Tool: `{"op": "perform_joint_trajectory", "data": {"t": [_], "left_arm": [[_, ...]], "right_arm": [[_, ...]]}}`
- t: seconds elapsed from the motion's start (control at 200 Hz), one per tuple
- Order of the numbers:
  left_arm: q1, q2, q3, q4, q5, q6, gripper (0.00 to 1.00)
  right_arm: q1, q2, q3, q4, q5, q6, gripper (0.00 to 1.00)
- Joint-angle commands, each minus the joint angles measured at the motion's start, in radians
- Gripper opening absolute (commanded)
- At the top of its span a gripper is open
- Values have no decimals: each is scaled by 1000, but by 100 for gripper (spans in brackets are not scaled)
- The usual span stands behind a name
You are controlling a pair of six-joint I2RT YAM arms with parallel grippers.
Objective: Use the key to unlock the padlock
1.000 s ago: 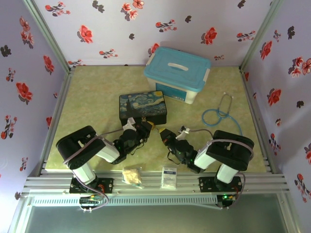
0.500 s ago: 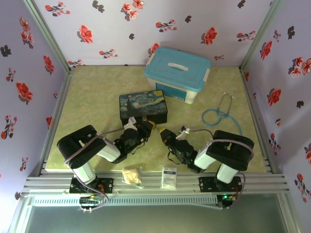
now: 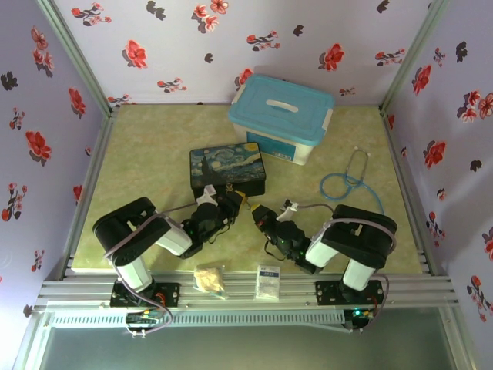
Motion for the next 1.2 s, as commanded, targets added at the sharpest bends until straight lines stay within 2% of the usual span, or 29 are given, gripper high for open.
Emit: {"op": "perform_joint_trajectory", "data": {"t": [0.0,0.055,0.66,1.195], "left_arm": [[-3,-35,29,82,50,13,0],[-4,-32,28,82,54,11,0],[-15,86,34,76,92,18,0],[-33,26,31,76,104,9,0]], "right_arm": [[-39,36,31,15,-88,19,0],[-46,39,32,15,-117,17,0],[-52,40,21,14,-125,7,0],[-62,105,33,14,-126,3,0]]}}
